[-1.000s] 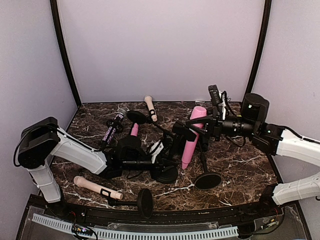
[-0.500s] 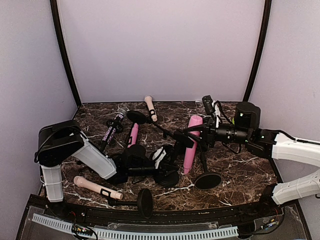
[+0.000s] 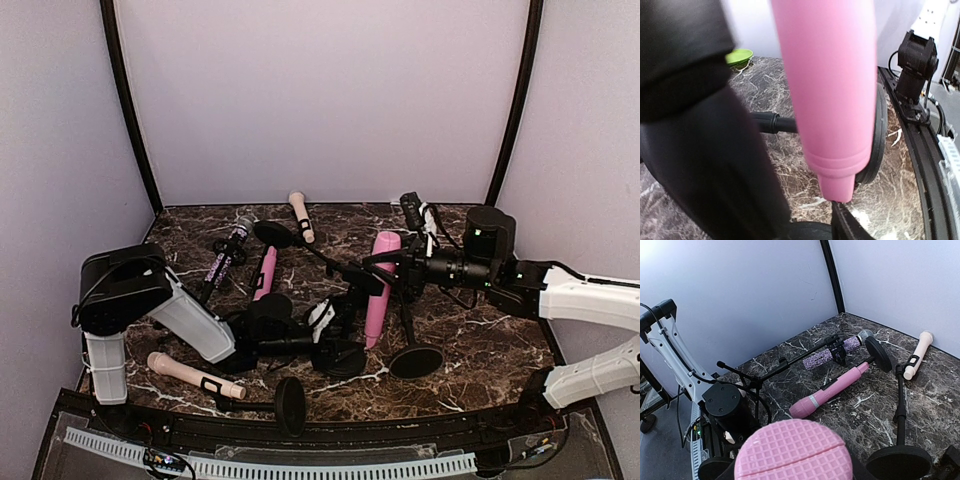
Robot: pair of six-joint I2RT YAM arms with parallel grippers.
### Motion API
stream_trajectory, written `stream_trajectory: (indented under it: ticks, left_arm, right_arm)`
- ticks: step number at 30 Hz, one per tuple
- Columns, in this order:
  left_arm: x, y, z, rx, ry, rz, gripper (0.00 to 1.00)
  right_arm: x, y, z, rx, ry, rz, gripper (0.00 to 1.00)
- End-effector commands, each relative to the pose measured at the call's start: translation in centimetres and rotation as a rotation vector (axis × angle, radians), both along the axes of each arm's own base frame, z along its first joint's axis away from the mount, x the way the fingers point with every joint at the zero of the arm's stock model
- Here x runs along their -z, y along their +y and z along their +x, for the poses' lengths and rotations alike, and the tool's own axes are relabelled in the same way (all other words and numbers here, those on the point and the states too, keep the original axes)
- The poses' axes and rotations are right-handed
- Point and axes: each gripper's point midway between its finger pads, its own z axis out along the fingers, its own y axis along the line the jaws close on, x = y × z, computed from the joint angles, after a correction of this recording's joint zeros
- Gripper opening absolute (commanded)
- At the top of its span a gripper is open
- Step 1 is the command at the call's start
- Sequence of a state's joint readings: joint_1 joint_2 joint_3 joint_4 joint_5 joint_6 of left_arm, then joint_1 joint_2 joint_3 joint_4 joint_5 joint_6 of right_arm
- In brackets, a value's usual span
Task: Remove the microphone from the stand
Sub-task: Place the microphone stand with the microphone at the center of the board, then hold the microphone from the microphone stand.
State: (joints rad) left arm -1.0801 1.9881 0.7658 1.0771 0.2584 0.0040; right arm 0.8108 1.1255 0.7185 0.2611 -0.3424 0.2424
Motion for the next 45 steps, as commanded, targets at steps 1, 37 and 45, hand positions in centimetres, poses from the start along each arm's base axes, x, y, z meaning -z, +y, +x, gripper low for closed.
stream_trajectory:
  ticks: [1, 37, 45]
  left_arm:
    - [-1.6, 0.3, -0.6, 0.014, -0.048, -0.048, 0.51]
    - [-13.7, 10.1, -0.8, 0.016, 0.112, -0.116, 0.88]
    - [-19.5, 10.9, -0.5, 0.107, 0.061, -0.092, 0.89]
  right_arm:
    - [0.1, 0.0, 0.9, 0.039, -0.037, -0.014, 0.28]
    - [1.8, 2.6, -0.9, -0.051, -0.107, -0.175, 0.33]
    - [0.7, 3.7, -0.8, -0.079, -0.121, -0.157, 0.56]
